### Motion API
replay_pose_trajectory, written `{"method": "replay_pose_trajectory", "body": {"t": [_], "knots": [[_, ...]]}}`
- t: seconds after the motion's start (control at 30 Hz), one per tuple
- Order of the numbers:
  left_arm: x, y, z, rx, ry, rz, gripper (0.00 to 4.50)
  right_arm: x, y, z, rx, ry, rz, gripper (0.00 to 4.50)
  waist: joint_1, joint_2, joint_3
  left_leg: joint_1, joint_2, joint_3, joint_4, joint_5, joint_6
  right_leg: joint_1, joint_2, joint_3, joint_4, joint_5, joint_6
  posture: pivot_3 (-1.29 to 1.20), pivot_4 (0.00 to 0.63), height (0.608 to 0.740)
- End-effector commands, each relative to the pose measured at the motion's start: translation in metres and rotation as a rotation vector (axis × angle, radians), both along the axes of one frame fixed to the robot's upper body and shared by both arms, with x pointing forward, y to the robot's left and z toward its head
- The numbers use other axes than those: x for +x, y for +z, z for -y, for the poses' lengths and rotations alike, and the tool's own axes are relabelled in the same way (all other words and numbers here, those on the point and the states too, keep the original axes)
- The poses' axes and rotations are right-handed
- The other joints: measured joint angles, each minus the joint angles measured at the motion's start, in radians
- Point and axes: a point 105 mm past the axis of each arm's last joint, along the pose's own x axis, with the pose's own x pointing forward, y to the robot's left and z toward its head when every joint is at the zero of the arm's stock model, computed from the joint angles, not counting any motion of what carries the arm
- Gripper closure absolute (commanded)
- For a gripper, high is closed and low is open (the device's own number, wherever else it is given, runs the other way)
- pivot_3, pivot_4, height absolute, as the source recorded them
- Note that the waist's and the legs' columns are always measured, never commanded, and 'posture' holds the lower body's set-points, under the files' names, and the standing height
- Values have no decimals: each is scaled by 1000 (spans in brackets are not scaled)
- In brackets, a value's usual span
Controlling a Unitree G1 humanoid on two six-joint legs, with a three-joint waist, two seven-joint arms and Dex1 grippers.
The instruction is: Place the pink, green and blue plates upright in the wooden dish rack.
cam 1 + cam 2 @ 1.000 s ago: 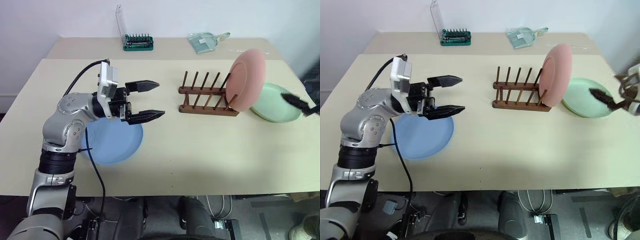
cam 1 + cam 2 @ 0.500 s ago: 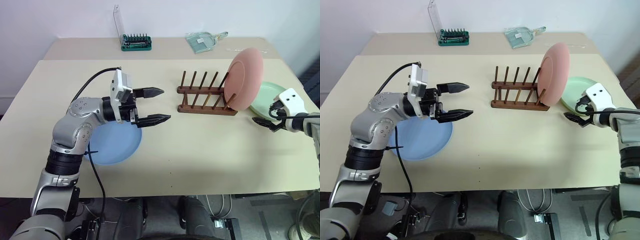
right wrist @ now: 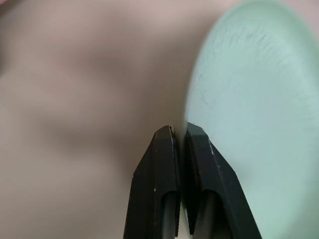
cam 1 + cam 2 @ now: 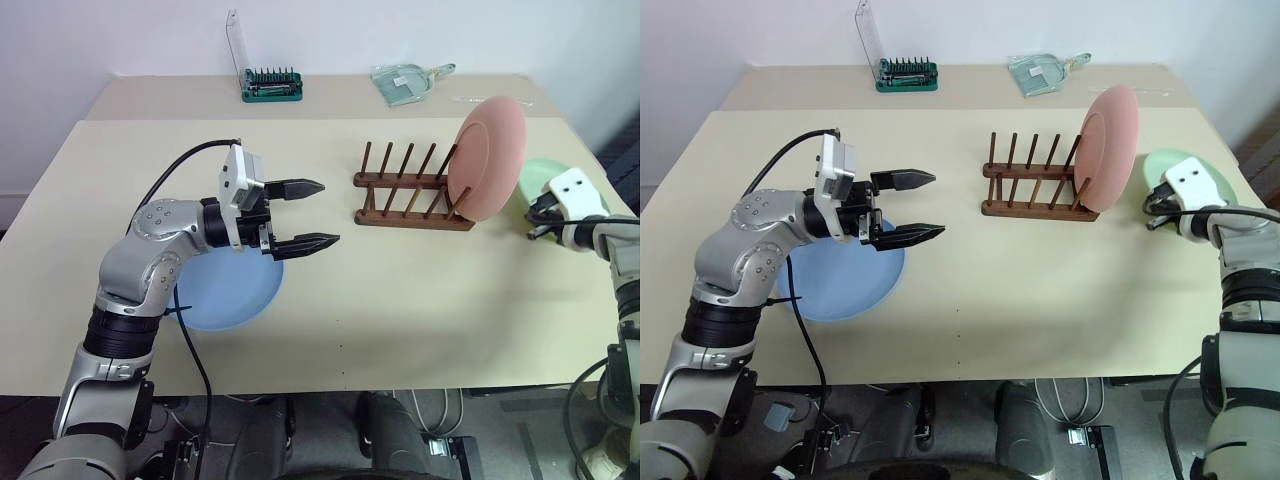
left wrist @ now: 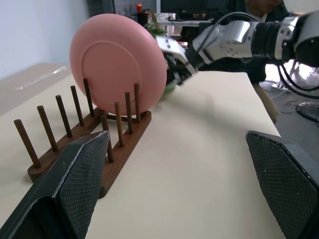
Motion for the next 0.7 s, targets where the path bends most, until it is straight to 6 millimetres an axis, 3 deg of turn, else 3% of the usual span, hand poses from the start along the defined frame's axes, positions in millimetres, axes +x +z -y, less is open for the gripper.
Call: {"method": "replay_pose_trajectory", "body": {"t": [0.03,0.07,0.13,0.23,0.5,0.63,0.7], "knots": [[-1,12,4,-6,-14,58,0,3,99,21,-68,-156,441,4463,-1,1,1,0,0,0,0,0,0,-1,0,0,0,0,0,0,150,724],[0,12,4,-7,-14,59,0,1,126,19,-60,-161,573,4463,-2,1,1,-1,0,0,0,0,-1,-1,0,0,0,0,0,0,150,724],[1,12,4,-8,-14,63,0,-1,168,-7,56,-27,783,4463,-3,2,1,-1,0,0,-1,1,-1,-2,0,0,0,0,0,0,150,724],[2,13,4,-11,-12,67,0,-9,201,-57,446,318,954,4463,-11,1,1,0,1,0,-2,1,-1,-2,1,0,0,0,0,0,150,724],[3,13,3,-24,-8,61,0,-64,251,-121,1120,882,969,4463,24,2,1,-2,0,0,0,-1,3,-1,0,-1,0,0,0,0,150,724],[2,14,1,-29,-8,61,0,-77,252,-141,1268,1017,802,4463,25,2,1,-3,0,-2,0,-2,3,-1,0,-2,0,0,0,0,150,724],[2,14,1,-29,-6,63,0,-79,241,-151,1320,1057,662,4463,23,2,1,-2,0,-1,0,-2,3,-1,0,-2,0,0,0,0,150,724]]}}
